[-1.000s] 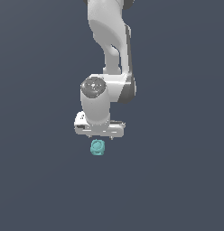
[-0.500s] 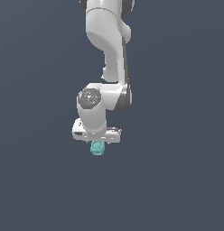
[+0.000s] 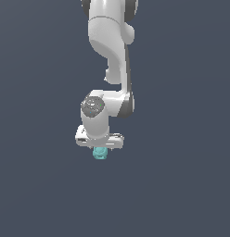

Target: Pick up the object and move it to a goal position.

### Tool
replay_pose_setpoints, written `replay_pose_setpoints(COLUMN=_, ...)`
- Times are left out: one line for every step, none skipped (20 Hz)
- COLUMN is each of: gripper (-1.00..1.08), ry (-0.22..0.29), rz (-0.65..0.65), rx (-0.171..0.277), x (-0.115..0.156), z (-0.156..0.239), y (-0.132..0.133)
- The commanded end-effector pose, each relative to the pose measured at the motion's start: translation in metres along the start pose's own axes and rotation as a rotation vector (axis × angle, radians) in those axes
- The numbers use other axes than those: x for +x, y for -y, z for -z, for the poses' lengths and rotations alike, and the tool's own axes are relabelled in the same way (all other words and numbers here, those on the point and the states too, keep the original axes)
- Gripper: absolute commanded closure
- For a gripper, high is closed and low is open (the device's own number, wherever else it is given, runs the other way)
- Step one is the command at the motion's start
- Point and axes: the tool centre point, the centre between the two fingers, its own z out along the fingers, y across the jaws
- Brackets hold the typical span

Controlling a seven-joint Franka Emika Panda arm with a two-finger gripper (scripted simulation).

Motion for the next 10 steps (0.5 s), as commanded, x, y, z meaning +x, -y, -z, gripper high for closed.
replay_pose_setpoints(gripper=-0.92, ry=0.001, rz=0.0, rx=0.0, x=-0.001, z=-0.014, y=0.0)
replay_pose_setpoints(gripper=-0.92, ry=0.001, rz=0.0, rx=0.0, x=-0.001, z=-0.019, y=0.0)
replay_pose_setpoints(gripper=-0.92, ry=0.001, rz=0.0, rx=0.0, x=-0.001, z=-0.023, y=0.0)
replay_pose_setpoints(gripper=-0.92, ry=0.001, rz=0.0, rx=0.0, x=-0.001, z=-0.026, y=0.0)
replay_pose_setpoints(gripper=-0.92, ry=0.001, rz=0.0, rx=0.0, x=-0.001, z=-0.028, y=0.0)
replay_pose_setpoints(gripper=-0.92, ry=0.001, rz=0.0, rx=0.0, x=0.0, z=-0.03, y=0.0)
replay_pose_setpoints(gripper=-0.92, ry=0.001, rz=0.0, rx=0.0, x=0.0, z=-0.03, y=0.0)
replay_pose_setpoints(gripper=-0.92, ry=0.001, rz=0.0, rx=0.0, x=0.0, z=-0.03, y=0.0)
replay_pose_setpoints(gripper=-0.92, ry=0.001, rz=0.0, rx=0.0, x=0.001, z=-0.03, y=0.0)
replay_pose_setpoints(gripper=1.08, ry=0.001, rz=0.0, rx=0.0, x=0.001, z=-0.03, y=0.0)
